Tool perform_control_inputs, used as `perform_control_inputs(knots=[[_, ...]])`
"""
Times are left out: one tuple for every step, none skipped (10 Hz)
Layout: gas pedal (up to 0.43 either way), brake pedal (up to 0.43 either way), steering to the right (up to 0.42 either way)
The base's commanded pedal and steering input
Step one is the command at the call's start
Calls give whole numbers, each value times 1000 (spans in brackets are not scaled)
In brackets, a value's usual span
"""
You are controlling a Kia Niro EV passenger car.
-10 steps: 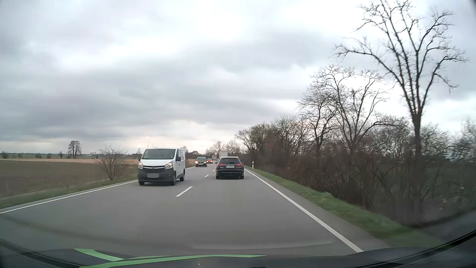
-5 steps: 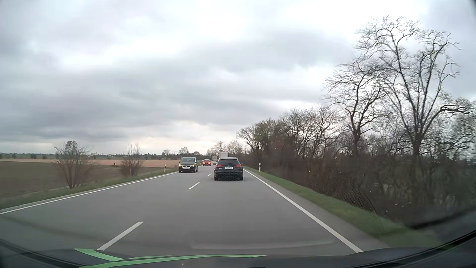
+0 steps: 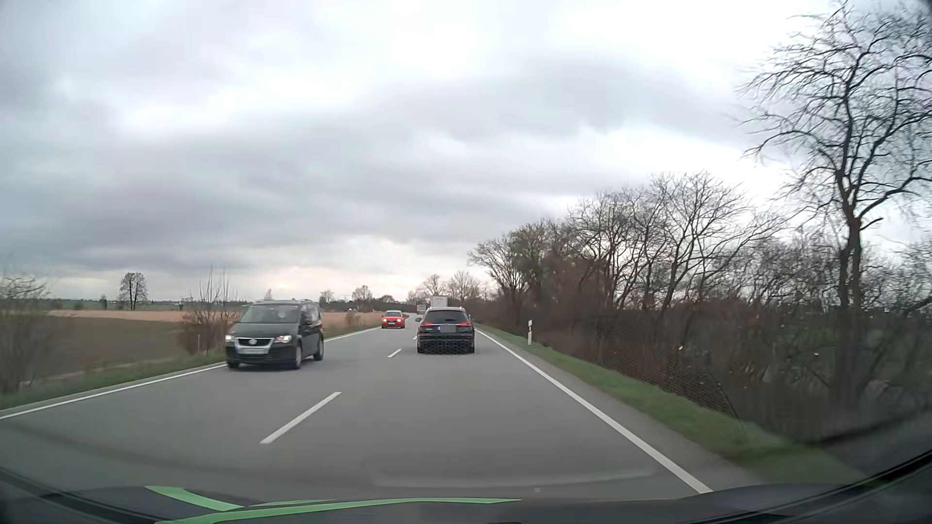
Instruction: Follow the waypoints while adhering to traffic rules and regulations
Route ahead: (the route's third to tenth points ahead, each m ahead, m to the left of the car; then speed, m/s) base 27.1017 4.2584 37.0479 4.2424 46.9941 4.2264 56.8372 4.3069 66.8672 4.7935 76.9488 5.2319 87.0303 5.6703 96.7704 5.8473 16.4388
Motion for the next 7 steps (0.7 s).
perform_control_inputs(knots=[[0, 0, -4], [0, 0, -4], [0, 0, -4], [0, 0, -4], [0, 0, -4], [0, 0, -4], [0, 0, -4]])
